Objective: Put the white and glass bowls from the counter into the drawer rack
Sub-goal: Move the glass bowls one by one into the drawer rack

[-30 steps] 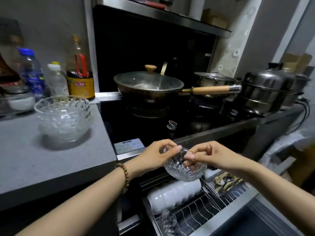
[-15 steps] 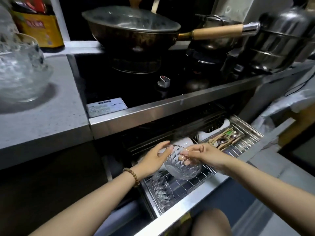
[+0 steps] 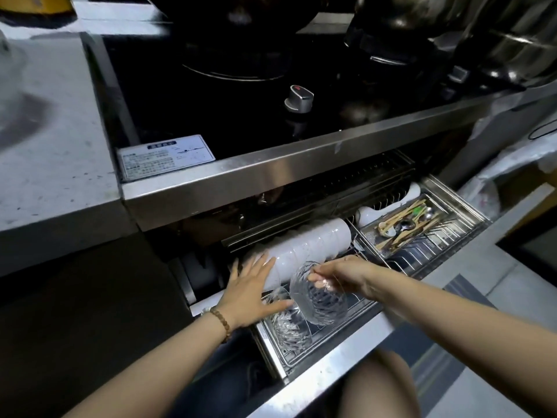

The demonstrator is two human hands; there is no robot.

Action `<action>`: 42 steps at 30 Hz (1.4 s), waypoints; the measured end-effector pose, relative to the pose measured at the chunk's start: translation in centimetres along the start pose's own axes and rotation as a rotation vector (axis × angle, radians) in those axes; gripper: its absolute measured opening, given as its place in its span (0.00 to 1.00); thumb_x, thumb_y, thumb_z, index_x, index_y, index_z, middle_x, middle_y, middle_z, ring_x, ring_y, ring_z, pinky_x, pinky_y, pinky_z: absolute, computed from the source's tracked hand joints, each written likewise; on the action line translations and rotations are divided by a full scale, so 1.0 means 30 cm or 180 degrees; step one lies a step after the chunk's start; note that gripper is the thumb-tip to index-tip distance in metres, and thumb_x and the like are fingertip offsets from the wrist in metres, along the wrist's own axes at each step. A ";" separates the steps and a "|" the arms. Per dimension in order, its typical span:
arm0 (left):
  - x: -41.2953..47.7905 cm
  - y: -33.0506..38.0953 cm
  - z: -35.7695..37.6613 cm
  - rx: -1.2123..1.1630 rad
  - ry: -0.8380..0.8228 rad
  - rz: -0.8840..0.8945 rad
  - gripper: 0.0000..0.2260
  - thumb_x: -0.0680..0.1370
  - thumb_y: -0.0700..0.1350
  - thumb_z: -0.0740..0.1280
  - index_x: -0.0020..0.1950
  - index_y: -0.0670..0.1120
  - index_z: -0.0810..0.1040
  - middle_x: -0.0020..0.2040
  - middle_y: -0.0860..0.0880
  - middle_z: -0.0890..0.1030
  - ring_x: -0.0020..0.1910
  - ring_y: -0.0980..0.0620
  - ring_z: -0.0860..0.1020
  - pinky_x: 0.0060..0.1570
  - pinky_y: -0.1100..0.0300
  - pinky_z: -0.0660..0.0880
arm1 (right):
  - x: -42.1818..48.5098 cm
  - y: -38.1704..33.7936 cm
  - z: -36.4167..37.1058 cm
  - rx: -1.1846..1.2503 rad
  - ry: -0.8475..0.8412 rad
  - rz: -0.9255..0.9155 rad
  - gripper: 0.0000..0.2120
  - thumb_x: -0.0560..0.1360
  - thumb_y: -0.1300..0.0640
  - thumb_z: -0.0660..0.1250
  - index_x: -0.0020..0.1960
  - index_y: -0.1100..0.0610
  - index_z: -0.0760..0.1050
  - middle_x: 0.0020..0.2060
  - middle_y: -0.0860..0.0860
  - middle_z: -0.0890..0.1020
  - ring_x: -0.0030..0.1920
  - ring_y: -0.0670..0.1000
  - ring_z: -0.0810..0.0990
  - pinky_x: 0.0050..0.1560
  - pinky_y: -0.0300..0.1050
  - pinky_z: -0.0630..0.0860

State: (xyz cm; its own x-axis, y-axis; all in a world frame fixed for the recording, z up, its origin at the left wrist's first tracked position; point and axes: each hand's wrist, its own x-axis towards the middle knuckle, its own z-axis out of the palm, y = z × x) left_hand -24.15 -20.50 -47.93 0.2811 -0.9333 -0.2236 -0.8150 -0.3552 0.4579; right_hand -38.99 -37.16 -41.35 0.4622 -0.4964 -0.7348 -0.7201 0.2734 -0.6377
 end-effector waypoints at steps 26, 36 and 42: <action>0.022 -0.025 0.054 0.0441 0.0359 0.0050 0.54 0.62 0.80 0.51 0.78 0.48 0.43 0.78 0.51 0.41 0.77 0.53 0.42 0.70 0.52 0.29 | 0.127 0.064 0.081 -0.0001 -0.0945 0.0496 0.09 0.77 0.65 0.62 0.40 0.59 0.76 0.29 0.49 0.84 0.32 0.45 0.81 0.35 0.35 0.79; 0.022 -0.012 0.008 0.0240 -0.0089 -0.0026 0.52 0.65 0.77 0.56 0.78 0.48 0.43 0.79 0.51 0.41 0.77 0.53 0.41 0.72 0.50 0.32 | 0.049 0.034 0.070 -0.0848 -0.0590 0.0130 0.06 0.73 0.58 0.69 0.40 0.57 0.75 0.36 0.53 0.80 0.33 0.48 0.78 0.33 0.38 0.78; -0.005 0.046 -0.120 -0.0157 -0.0160 -0.0112 0.41 0.71 0.67 0.63 0.77 0.47 0.54 0.78 0.50 0.54 0.76 0.51 0.53 0.75 0.51 0.50 | -0.106 -0.038 0.015 -0.1249 -0.0105 -0.0622 0.15 0.75 0.56 0.67 0.60 0.60 0.73 0.47 0.54 0.78 0.44 0.50 0.76 0.46 0.41 0.72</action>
State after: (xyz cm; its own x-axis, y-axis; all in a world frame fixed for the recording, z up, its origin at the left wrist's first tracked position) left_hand -23.49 -21.05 -44.15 0.2823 -0.9168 -0.2826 -0.7788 -0.3910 0.4905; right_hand -39.41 -35.51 -38.39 0.6209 -0.4795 -0.6201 -0.7566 -0.1598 -0.6340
